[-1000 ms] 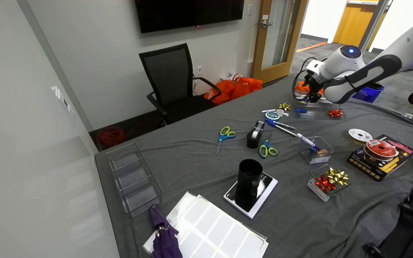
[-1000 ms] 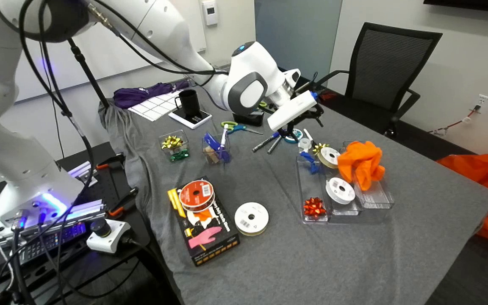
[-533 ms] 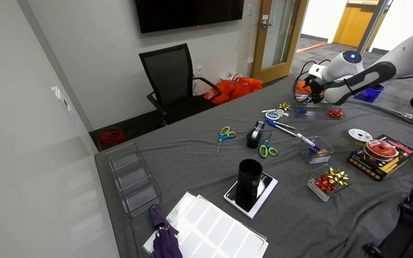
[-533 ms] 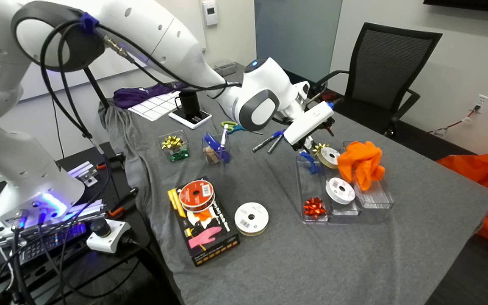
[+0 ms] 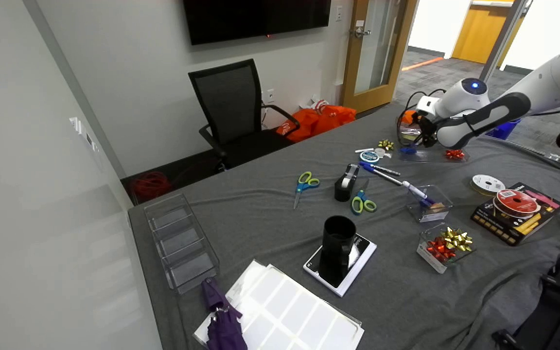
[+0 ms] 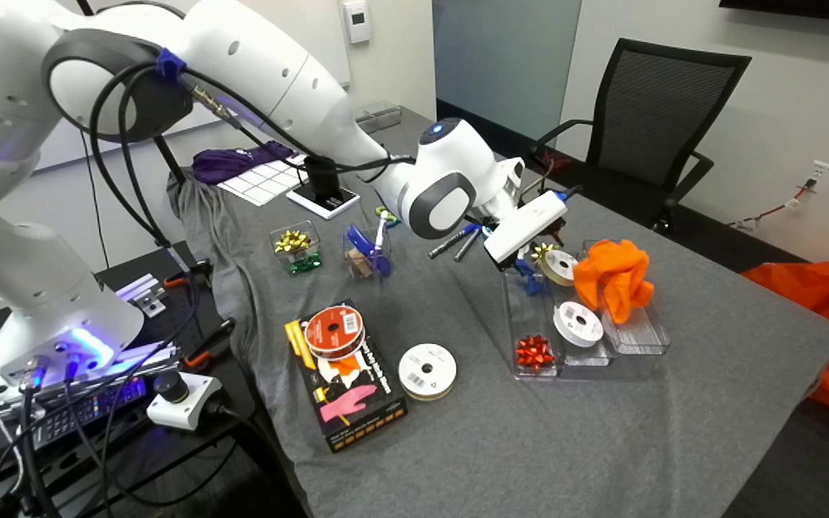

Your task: Remove one tape from the right bowl

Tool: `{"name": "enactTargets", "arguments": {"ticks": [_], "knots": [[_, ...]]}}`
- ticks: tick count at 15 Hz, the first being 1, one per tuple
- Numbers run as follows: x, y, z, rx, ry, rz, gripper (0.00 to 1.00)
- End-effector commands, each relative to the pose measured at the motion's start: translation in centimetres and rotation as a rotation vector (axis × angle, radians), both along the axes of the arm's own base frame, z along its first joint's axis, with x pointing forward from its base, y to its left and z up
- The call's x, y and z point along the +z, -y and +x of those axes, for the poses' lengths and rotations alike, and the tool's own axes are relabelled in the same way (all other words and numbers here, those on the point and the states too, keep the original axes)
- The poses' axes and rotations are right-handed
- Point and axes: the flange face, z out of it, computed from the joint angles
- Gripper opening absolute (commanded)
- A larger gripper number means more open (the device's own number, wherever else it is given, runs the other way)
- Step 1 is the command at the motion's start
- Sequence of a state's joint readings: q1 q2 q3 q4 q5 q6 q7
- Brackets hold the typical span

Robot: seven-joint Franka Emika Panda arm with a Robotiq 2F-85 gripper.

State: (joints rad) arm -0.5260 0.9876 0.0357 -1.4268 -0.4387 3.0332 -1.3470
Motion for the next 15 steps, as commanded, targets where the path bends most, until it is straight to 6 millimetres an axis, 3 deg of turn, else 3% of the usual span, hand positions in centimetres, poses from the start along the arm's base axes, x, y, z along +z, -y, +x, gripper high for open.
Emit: {"name": "enactTargets", "arguments": {"ticks": [1, 2, 3, 5, 13, 15], "knots": [[-0.53, 0.08, 0.31, 0.013, 0.022, -0.005, 1.00], [-0.59, 0.02, 0.33, 0.012, 0.024, -0.003, 1.00], [-0.68, -0.08, 0.35, 0.009, 0.024, 0.001, 0.75], [-0.66, 0.18, 0.64, 0.009, 0.028, 0.003, 0.66], [-0.20, 0.44, 1.07, 0.009, 0.041, -0.005, 0.09], [0.01, 0.46, 1.19, 0.012, 0.047, -0.007, 0.03]]}}
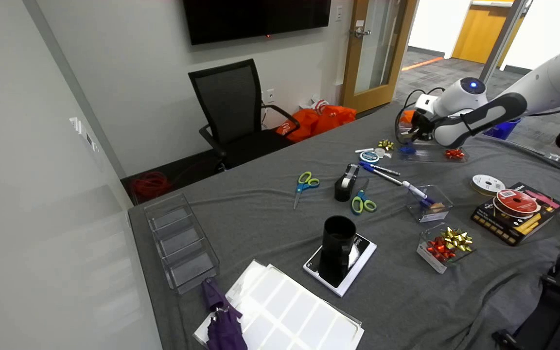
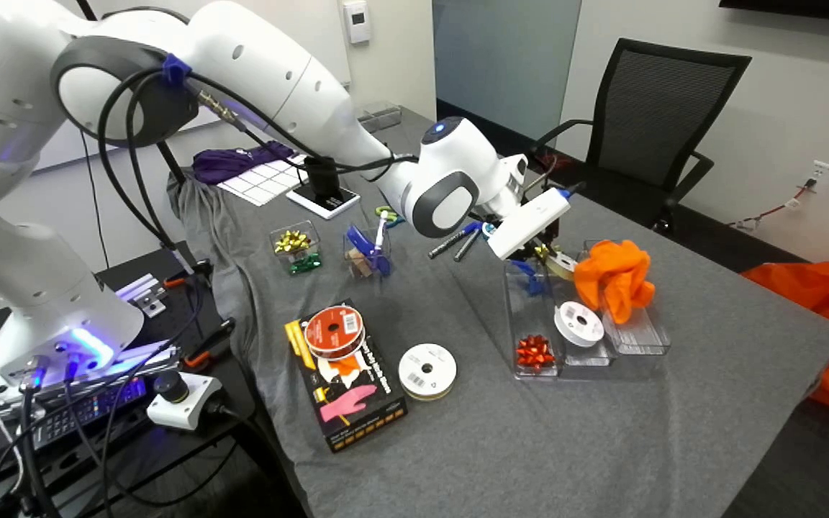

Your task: Remove one tape from the right bowl

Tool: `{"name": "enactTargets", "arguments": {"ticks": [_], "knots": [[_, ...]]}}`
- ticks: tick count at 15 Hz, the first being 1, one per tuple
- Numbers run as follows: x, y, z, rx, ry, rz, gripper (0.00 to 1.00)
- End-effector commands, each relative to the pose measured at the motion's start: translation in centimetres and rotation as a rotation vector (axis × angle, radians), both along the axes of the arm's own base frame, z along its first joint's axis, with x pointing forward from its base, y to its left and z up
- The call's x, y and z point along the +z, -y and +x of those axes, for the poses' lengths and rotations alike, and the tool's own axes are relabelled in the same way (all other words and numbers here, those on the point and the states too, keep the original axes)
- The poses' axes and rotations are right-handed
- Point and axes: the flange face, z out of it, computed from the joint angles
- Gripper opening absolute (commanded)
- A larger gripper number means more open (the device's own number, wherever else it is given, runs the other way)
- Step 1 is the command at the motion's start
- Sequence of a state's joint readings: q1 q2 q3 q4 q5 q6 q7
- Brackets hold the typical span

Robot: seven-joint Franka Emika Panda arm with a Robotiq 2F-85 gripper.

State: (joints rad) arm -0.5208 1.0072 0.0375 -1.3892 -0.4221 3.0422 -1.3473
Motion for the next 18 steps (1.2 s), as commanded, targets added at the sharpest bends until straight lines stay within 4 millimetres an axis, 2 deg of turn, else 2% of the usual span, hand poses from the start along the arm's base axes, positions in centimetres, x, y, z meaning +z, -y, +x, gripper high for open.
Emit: {"name": "enactTargets", "arguments": {"ticks": [1, 4, 10, 13, 18], "knots": [[-0.3, 0.4, 0.4, 0.016, 0.018, -0.009, 0.06], [-0.2, 0.4, 0.5, 0.016, 0.020, -0.008, 0.00], [1.8, 0.0, 0.7, 0.018, 0.047, 0.050, 0.00], [3.2, -0.2, 0.9, -0.004, 0.069, 0.103, 0.00], [6.5, -0.4, 0.2, -0.054, 0.056, 0.192, 0.00]]}}
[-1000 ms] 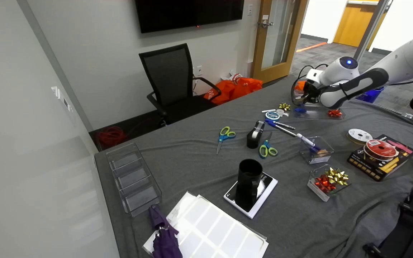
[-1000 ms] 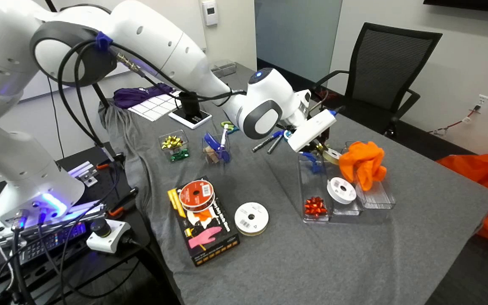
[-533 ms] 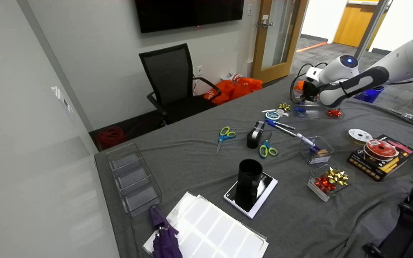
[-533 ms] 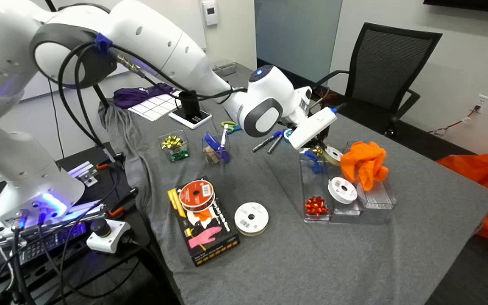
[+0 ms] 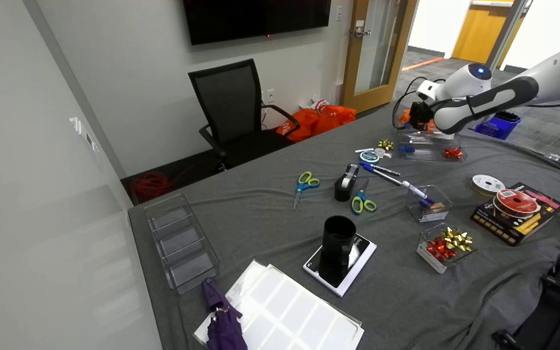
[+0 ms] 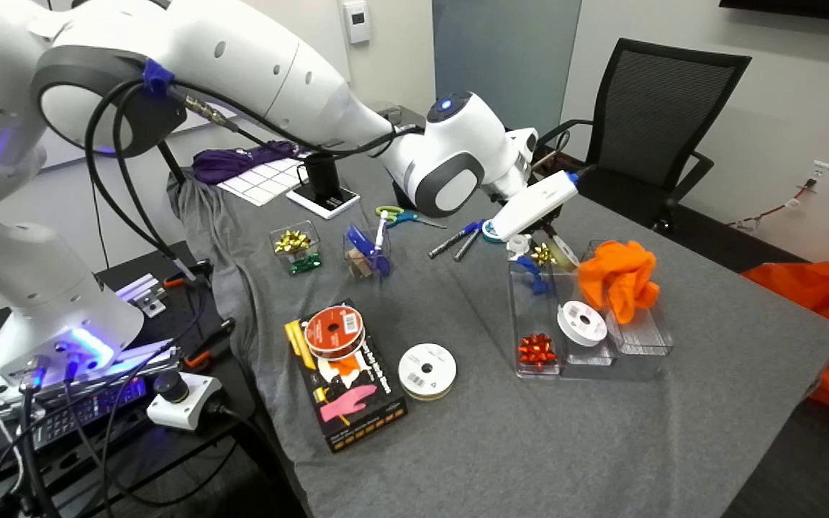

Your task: Remove one tape from the right bowl

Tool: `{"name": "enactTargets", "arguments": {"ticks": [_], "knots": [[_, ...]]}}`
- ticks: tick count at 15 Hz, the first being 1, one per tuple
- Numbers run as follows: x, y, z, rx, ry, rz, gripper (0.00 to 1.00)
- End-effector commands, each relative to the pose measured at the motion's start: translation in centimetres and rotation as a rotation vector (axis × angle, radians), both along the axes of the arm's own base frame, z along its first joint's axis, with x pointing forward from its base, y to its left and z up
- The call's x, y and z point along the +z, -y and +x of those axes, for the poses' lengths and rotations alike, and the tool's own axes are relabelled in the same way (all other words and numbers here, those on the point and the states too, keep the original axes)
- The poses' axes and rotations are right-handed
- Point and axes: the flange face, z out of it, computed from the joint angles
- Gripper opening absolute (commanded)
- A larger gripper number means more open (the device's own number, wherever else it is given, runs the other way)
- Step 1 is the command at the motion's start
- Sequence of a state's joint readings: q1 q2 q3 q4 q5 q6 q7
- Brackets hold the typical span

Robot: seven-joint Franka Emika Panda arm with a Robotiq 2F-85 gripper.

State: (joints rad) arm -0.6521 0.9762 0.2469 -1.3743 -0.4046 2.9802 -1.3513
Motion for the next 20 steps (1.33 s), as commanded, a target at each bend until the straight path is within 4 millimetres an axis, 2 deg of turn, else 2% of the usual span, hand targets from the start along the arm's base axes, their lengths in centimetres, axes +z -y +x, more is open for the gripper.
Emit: {"name": "enactTargets", "arguments": {"ticks": [1, 5, 11, 14, 20], "knots": [[3.0, -0.1, -1.1, -0.027, -0.017, 0.069, 0.00], [6.0, -0.9, -2.8, -0.072, -0.027, 0.141, 0.00], [8.4, -3.5, -8.8, -0.109, -0.185, 0.259, 0.00], [9.7, -4.9, -12.0, -0.174, -0.280, 0.375, 0.00], [11.9, -7.3, -16.1, -0.357, -0.406, 0.578, 0.00]]}}
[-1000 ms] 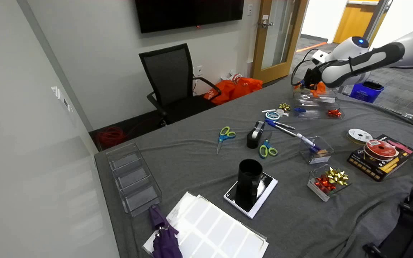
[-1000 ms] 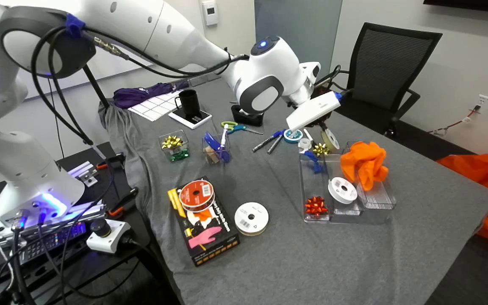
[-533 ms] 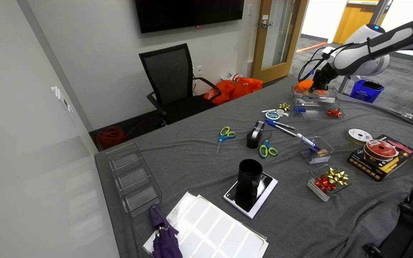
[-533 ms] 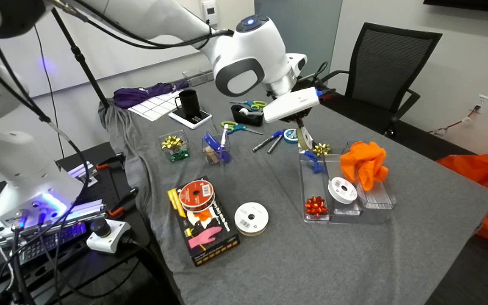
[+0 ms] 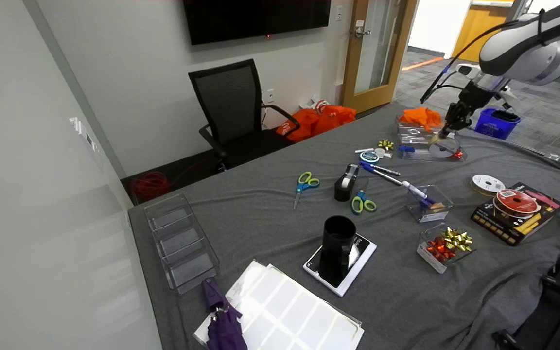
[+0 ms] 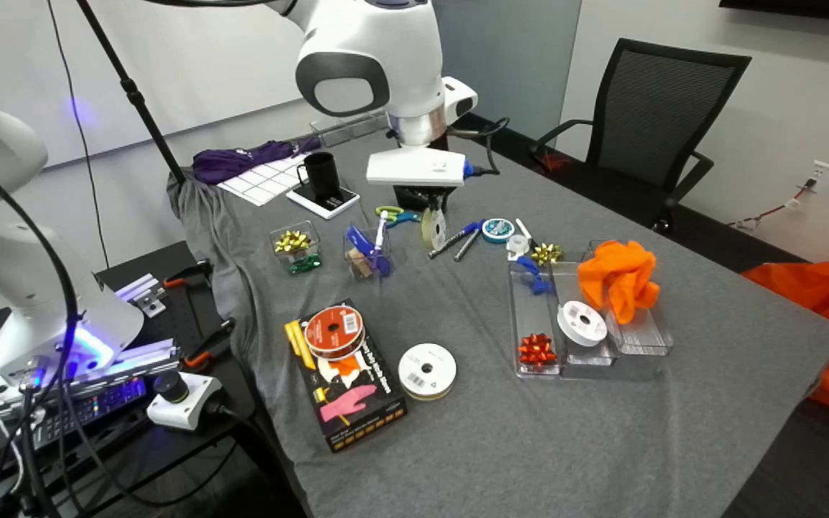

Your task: Remove one tape from the right bowl

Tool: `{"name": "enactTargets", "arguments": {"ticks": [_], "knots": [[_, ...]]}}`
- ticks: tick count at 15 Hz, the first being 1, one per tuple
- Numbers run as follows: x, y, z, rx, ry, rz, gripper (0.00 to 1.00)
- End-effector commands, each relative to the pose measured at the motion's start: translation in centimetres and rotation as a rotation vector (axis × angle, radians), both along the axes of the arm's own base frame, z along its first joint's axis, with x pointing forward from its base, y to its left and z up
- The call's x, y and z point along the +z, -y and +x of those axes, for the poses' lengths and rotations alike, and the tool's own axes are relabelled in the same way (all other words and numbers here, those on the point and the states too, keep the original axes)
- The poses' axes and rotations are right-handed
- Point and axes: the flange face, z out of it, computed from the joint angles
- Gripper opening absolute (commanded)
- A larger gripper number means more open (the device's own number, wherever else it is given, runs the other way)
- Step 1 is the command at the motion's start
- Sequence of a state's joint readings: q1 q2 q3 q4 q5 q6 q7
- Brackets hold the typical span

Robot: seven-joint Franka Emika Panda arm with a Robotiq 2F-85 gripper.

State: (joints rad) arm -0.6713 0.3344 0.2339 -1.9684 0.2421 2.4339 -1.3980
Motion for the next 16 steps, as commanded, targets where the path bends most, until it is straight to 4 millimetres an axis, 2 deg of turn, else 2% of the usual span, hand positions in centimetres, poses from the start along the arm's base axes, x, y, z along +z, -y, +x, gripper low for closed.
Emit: {"name": "enactTargets", "arguments": {"ticks": [1, 8, 15, 16], "knots": [[1.2, -1.4, -2.9, -0.104, -0.068, 0.070, 0.00], [0.8, -2.8, -3.9, -0.312, -0.119, 0.174, 0.00], [0.2, -3.5, -4.4, -0.382, -0.214, 0.262, 0.00], [0.2, -3.4, -4.5, -0.378, -0.210, 0.254, 0.26]]}}
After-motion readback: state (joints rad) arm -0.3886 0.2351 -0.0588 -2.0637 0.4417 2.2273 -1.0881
